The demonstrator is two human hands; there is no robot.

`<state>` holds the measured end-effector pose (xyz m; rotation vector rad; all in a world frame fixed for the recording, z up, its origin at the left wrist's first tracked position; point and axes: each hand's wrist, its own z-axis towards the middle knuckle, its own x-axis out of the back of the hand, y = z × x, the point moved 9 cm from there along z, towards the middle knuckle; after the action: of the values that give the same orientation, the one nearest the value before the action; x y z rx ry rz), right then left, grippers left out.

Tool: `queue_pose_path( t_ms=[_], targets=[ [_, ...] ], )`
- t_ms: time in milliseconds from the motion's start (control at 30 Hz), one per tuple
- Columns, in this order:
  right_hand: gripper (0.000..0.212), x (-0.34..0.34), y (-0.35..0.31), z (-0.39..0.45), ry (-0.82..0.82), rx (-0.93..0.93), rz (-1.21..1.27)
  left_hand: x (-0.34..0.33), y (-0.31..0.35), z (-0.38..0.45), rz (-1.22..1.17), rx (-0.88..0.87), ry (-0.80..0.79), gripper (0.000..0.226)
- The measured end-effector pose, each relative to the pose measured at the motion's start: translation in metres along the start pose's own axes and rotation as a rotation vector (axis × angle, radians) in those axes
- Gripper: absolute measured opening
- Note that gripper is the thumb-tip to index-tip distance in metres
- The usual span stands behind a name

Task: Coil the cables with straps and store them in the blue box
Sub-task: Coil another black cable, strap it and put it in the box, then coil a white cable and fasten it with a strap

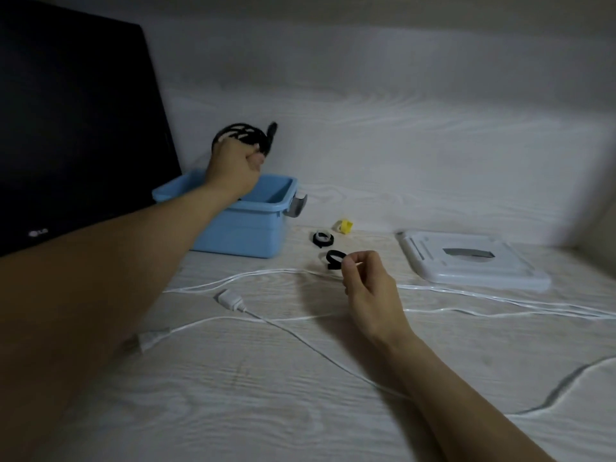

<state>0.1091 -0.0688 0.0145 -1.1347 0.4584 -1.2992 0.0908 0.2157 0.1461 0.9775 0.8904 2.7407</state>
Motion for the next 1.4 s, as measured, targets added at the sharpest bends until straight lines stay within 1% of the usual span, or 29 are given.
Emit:
queue_pose_path(
  t_ms=[67,100,167,200,300,367,433,467,500,567,633,667,700,733,800,833,867,900,967,1000,1067,1133,1200,1233,1300,1333,1400],
  targets=[
    [0.019,-0.001,0.000,0.000,-0.007,0.009,-0.007,-0.019,-0.009,-0.001,0.152,0.030,-0.119,0.036],
    [0.018,-0.002,0.002,0.001,-0.015,0.010,-0.012,-0.027,-0.012,-0.003,0.210,0.073,-0.180,0.035],
    [0.017,-0.005,0.002,0.001,-0.032,0.014,-0.012,-0.036,-0.017,-0.002,0.333,0.164,-0.307,0.024],
    [0.016,-0.005,0.002,0.000,-0.039,0.016,-0.007,-0.041,-0.017,-0.004,0.408,0.191,-0.402,0.020],
    [0.016,-0.006,0.003,0.001,-0.049,0.012,0.002,-0.056,-0.017,-0.016,0.636,0.189,-0.742,0.031],
    [0.016,-0.005,0.003,0.001,-0.046,0.012,0.005,-0.064,-0.016,-0.022,0.660,0.164,-0.828,0.036],
    [0.016,-0.006,0.003,0.000,-0.053,0.014,0.005,-0.070,-0.012,-0.023,0.545,0.158,-0.800,0.039],
    [0.017,-0.006,0.003,0.000,-0.060,0.016,0.003,-0.069,-0.008,-0.020,0.439,0.167,-0.742,0.037],
    [0.018,-0.007,0.003,0.000,-0.068,0.015,0.001,-0.066,-0.003,-0.017,0.318,0.160,-0.654,0.035],
    [0.020,-0.009,0.003,0.000,-0.094,0.009,0.000,-0.047,0.014,-0.011,0.118,0.059,-0.392,0.033],
    [0.018,-0.013,0.002,-0.001,-0.144,0.007,-0.011,-0.019,0.037,-0.023,0.003,-0.076,-0.139,0.033],
    [0.016,-0.015,0.000,-0.001,-0.184,0.019,-0.025,-0.011,0.051,-0.036,-0.022,-0.126,-0.084,0.034],
    [0.015,-0.021,-0.003,-0.004,-0.249,0.041,-0.046,-0.008,0.061,-0.052,-0.039,-0.162,-0.094,0.035],
    [0.016,-0.027,-0.007,-0.007,-0.330,0.068,-0.082,-0.012,0.070,-0.070,-0.055,-0.180,-0.165,0.035],
    [0.028,-0.043,-0.009,-0.017,-0.505,0.101,-0.202,-0.033,0.072,-0.110,-0.047,-0.176,-0.405,0.032],
    [0.033,-0.049,-0.007,-0.021,-0.574,0.105,-0.285,-0.042,0.071,-0.132,-0.027,-0.177,-0.499,0.032],
    [0.033,-0.051,-0.004,-0.022,-0.618,0.126,-0.366,-0.049,0.072,-0.149,-0.019,-0.192,-0.544,0.032],
    [0.028,-0.054,-0.004,-0.024,-0.638,0.163,-0.417,-0.053,0.071,-0.163,-0.026,-0.213,-0.547,0.031],
    [0.010,-0.055,-0.005,-0.022,-0.616,0.244,-0.418,-0.062,0.068,-0.180,-0.026,-0.248,-0.531,0.026],
    [0.005,-0.054,-0.006,-0.021,-0.603,0.271,-0.419,-0.065,0.067,-0.186,-0.003,-0.266,-0.541,0.026],
    [0.006,-0.055,-0.007,-0.020,-0.590,0.309,-0.449,-0.072,0.060,-0.194,0.023,-0.261,-0.606,0.024],
    [0.007,-0.052,-0.004,-0.016,-0.555,0.316,-0.492,-0.071,0.053,-0.198,-0.016,-0.232,-0.666,0.016],
    [0.010,-0.044,-0.003,-0.009,-0.468,0.303,-0.506,-0.069,0.048,-0.202,-0.011,-0.238,-0.701,0.008],
    [0.010,-0.039,-0.005,-0.005,-0.414,0.305,-0.492,-0.069,0.045,-0.202,0.029,-0.243,-0.700,0.008],
    [0.006,-0.029,-0.015,0.000,-0.302,0.329,-0.457,-0.066,0.036,-0.194,0.070,-0.202,-0.653,0.024],
    [0.007,-0.025,-0.019,0.001,-0.261,0.326,-0.450,-0.064,0.034,-0.190,0.033,-0.168,-0.613,0.025],
    [0.019,-0.019,-0.020,0.002,-0.226,0.296,-0.456,-0.053,0.029,-0.177,-0.028,-0.119,-0.468,0.019]
  ],
)
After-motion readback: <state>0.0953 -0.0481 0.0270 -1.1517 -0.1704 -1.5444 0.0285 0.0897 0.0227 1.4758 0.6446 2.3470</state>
